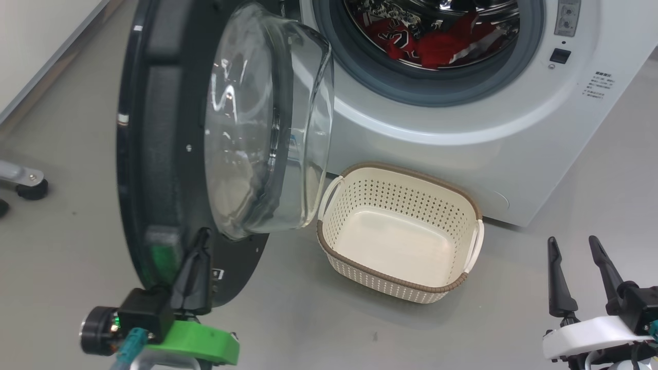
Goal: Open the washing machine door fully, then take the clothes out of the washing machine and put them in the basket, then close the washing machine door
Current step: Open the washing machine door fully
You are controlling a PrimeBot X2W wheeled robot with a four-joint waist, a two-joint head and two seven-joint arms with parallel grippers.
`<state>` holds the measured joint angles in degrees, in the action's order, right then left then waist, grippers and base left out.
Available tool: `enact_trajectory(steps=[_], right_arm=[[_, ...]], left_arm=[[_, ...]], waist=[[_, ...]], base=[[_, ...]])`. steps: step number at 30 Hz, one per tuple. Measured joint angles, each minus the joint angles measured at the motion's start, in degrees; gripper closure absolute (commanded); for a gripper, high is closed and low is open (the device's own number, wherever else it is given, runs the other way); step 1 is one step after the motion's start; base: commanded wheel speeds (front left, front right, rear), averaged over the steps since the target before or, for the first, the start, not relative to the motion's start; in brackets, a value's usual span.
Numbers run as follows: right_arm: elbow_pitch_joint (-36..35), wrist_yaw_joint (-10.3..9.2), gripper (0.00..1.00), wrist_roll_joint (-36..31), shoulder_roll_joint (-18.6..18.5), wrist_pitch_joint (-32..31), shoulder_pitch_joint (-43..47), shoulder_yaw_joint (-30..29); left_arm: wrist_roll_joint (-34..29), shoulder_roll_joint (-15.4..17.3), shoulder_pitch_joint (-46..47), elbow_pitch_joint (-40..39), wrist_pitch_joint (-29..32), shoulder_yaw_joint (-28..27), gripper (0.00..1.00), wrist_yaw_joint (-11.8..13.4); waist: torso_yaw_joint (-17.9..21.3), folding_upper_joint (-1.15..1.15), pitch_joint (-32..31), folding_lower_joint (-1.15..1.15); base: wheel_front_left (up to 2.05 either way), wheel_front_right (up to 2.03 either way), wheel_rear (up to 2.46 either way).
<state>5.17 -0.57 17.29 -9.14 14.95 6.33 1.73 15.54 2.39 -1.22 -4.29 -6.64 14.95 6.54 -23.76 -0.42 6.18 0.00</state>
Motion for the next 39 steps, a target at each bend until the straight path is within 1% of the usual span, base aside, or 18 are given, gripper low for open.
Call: enact_trajectory(steps=[3,10,12,24,31,39], right_arm=[[-0.1,0.48,0.00,-0.3,0.0,0.0,-0.1,0.5],[-1.6,0.59,0.00,-1.3,-0.3,0.0,-1.7,0.9],[-2.0,1.01,0.00,-1.3,-0.4,0.0,-2.0,1.0],[-3.4,1.10,0.00,-1.8,-0.8,0.0,-2.5,1.2],[-4.0,1.11,0.00,-1.8,-0.8,0.0,-2.7,1.1],[-4.3,1.11,0.00,-1.8,-0.8,0.0,-3.5,0.5]], left_arm=[[0.0,0.0,0.0,0.0,-0.6,-2.5,1.00,0.0],[-0.1,-0.1,0.0,1.1,-1.5,-7.5,1.00,0.2],[-0.1,-0.1,0.1,1.7,-1.8,-9.1,1.00,0.2],[0.1,-0.1,1.4,6.9,-1.9,-17.1,1.00,0.2],[0.7,0.6,3.9,9.8,-1.9,-21.1,1.00,0.2],[1.5,2.4,8.3,14.6,-2.0,-25.2,1.00,0.2]], waist=[[0.5,0.00,0.3,0.00],[2.3,0.00,0.7,0.00],[2.9,0.00,0.8,0.00],[6.2,0.00,1.8,0.00],[7.6,0.00,2.8,0.00],[8.7,0.00,4.2,0.00]], base=[[0.00,0.00,0.00],[0.00,0.00,0.00],[0.00,0.00,0.00],[0.00,0.00,0.00],[0.00,0.00,0.00],[0.00,0.00,0.00]])
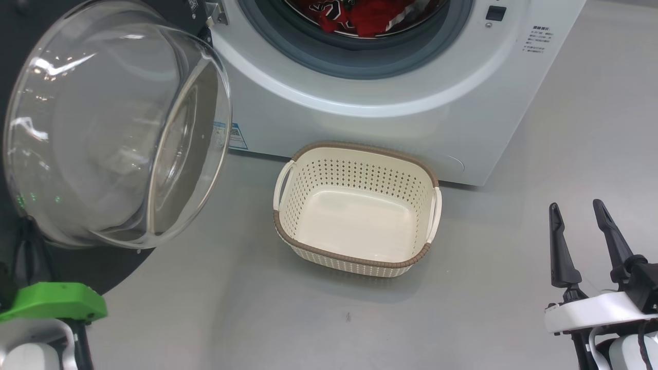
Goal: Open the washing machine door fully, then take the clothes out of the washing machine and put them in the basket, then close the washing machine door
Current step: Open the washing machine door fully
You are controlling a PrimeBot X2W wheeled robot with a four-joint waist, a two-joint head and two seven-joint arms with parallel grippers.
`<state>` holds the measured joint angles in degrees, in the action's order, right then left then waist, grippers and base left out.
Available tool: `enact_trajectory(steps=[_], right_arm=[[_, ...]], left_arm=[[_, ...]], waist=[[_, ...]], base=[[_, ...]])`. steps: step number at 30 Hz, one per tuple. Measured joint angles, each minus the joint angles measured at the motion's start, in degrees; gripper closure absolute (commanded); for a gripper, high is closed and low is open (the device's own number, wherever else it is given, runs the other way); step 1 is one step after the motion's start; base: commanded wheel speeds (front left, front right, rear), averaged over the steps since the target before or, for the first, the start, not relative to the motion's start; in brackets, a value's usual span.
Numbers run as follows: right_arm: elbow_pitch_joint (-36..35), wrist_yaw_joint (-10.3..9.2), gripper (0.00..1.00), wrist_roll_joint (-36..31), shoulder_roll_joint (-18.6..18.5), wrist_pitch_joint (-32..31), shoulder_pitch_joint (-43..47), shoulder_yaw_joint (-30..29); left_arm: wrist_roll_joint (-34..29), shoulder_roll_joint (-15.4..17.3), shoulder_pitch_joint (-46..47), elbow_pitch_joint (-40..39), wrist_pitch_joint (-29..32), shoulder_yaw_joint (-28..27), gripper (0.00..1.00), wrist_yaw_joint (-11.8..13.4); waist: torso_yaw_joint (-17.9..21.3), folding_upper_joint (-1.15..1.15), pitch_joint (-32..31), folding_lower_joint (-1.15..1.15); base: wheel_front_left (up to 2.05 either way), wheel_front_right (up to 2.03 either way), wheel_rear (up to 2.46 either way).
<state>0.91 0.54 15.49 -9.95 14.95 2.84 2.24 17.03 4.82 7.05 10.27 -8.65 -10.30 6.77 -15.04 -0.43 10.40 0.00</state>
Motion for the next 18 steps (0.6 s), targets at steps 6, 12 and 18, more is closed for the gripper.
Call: enact_trajectory(steps=[6,12,18], right_arm=[[0.0,0.00,0.00,0.0,0.1,0.0,-0.1,0.0],[0.0,0.00,0.00,0.0,0.1,0.0,-0.1,0.0],[0.0,0.10,0.00,0.0,0.1,0.0,-0.1,-0.1]], left_arm=[[0.0,1.1,1.7,2.4,-0.1,-1.4,1.00,0.0],[0.0,1.1,2.4,3.5,-1.1,-1.6,1.00,0.0],[0.0,0.3,2.4,3.5,-2.8,-0.8,1.00,0.0]], waist=[[0.3,0.00,0.2,0.00],[0.6,0.00,0.3,0.00],[0.8,0.00,0.4,0.00]], base=[[0.00,0.00,0.00],[0.00,0.00,0.00],[0.00,0.00,0.00]])
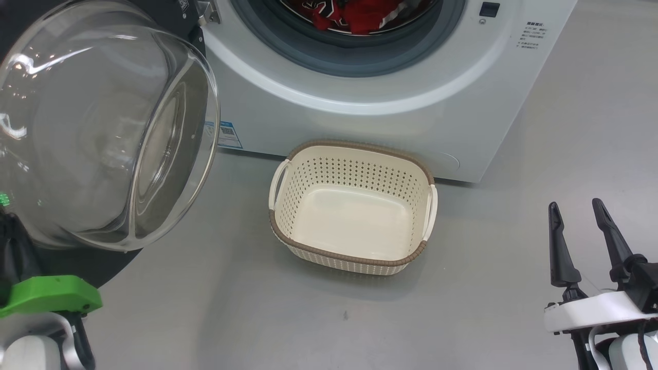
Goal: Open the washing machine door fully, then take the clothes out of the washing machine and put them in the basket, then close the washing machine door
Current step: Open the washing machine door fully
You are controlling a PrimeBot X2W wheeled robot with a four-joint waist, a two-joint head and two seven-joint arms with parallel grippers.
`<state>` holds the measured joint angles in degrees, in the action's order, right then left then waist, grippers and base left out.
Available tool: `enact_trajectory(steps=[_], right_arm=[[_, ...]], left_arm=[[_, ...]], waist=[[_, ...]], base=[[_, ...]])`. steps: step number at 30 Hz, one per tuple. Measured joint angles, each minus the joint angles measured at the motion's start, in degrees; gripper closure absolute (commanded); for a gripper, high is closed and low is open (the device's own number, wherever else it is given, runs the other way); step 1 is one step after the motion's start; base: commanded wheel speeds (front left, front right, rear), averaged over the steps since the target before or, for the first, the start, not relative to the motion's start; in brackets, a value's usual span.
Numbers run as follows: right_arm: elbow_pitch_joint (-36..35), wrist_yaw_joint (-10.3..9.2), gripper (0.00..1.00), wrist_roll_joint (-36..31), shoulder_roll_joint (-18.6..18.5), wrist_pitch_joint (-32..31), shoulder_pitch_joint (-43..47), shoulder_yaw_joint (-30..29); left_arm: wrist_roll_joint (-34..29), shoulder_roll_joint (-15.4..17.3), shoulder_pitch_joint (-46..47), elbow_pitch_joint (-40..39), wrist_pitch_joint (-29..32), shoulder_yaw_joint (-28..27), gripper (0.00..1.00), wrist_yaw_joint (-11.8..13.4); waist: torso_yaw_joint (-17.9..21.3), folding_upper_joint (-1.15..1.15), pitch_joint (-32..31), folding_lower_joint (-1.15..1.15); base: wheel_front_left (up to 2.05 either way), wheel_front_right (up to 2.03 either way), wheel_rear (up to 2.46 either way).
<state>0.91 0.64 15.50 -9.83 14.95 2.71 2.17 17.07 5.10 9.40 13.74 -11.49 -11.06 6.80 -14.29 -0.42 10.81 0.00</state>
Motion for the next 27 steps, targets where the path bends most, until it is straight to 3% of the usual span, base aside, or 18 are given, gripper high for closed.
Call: enact_trajectory(steps=[12,27], right_arm=[[0.6,0.33,0.00,0.0,0.6,0.0,-0.3,0.0],[2.1,1.30,0.00,-0.1,1.9,0.0,-0.4,2.3]], left_arm=[[-1.1,-1.9,-3.0,-6.9,-1.9,4.4,1.00,-0.2],[-2.4,-2.4,-8.4,-12.9,-2.1,15.8,1.00,-5.1]], waist=[[0.8,0.00,-1.5,0.00],[5.2,0.00,-3.8,0.00]], base=[[0.00,0.00,0.00],[0.00,0.00,0.00]])
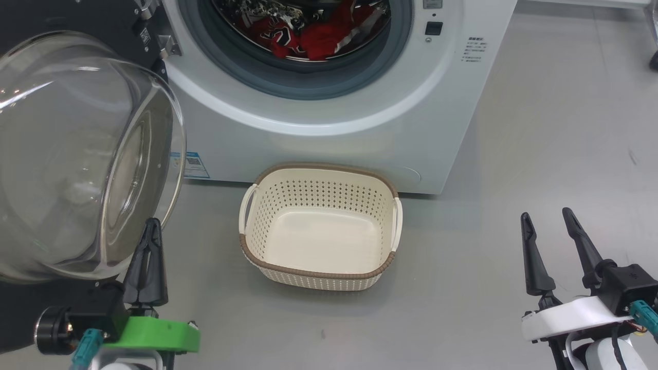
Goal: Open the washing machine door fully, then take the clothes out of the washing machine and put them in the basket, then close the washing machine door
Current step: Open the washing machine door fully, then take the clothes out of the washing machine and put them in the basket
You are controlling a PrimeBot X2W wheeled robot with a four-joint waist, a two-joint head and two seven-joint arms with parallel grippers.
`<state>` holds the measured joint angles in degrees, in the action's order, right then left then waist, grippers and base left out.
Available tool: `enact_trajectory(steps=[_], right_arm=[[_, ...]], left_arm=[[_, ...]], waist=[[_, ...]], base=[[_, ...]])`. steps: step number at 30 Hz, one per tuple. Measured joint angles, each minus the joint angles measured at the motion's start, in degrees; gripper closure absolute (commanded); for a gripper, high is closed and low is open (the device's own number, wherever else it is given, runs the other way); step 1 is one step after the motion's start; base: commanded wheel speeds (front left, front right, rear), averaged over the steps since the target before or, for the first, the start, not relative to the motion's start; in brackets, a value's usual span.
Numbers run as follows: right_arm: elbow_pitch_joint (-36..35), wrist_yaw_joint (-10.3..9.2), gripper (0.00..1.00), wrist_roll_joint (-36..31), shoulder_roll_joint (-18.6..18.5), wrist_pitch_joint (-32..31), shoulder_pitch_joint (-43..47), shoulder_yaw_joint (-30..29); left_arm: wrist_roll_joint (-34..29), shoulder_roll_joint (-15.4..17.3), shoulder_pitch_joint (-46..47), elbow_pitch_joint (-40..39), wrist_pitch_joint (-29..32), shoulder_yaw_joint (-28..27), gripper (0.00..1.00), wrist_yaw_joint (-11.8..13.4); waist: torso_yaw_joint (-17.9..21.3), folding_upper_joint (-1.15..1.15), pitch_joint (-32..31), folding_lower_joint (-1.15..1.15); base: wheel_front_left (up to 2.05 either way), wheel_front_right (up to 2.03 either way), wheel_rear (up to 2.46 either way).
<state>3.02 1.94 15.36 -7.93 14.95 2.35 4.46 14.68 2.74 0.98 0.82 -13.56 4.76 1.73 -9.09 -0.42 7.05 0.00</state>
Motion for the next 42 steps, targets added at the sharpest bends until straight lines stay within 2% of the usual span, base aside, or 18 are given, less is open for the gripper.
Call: enact_trajectory(steps=[5,7,11,12,13,22,42], right_arm=[[0.6,0.53,0.00,-0.5,0.2,0.0,-0.1,1.1],[0.9,0.64,0.00,-0.9,0.2,0.0,-0.1,1.6],[1.4,1.15,0.00,-1.1,0.2,0.0,-0.2,2.3],[1.6,1.30,0.00,-1.1,0.2,0.0,-0.2,2.4],[1.8,1.52,0.00,-1.2,0.1,0.0,-0.2,2.6],[2.3,1.51,0.00,-1.3,-0.1,0.0,-0.5,1.7],[2.2,1.51,0.00,-1.3,0.0,0.0,-0.5,0.8]], left_arm=[[0.0,0.0,-1.2,-0.3,1.3,2.2,1.00,-0.5],[0.0,0.0,-1.4,-0.3,1.8,2.5,0.90,-0.5],[0.4,0.0,-2.1,-0.2,2.4,2.5,0.57,0.0],[0.4,0.0,-2.3,-0.1,2.6,2.5,0.41,0.2],[0.6,0.0,-2.5,0.0,3.0,2.5,0.02,0.5],[1.0,0.0,-3.1,0.7,4.3,2.9,0.00,2.0],[-1.7,0.0,-3.3,1.2,5.9,3.6,0.00,3.5]], waist=[[2.7,0.00,-0.4,0.00],[3.8,0.00,-0.6,0.00],[6.2,0.00,-0.8,0.00],[6.8,0.00,-0.8,0.00],[7.3,0.00,-0.9,0.00],[11.0,0.00,-1.2,0.00],[11.6,0.00,-1.2,0.00]], base=[[0.00,0.00,0.00],[0.00,0.00,0.00],[0.00,0.00,0.00],[0.00,0.00,0.00],[0.00,0.00,0.00],[0.00,0.00,0.00],[0.00,0.00,0.00]])
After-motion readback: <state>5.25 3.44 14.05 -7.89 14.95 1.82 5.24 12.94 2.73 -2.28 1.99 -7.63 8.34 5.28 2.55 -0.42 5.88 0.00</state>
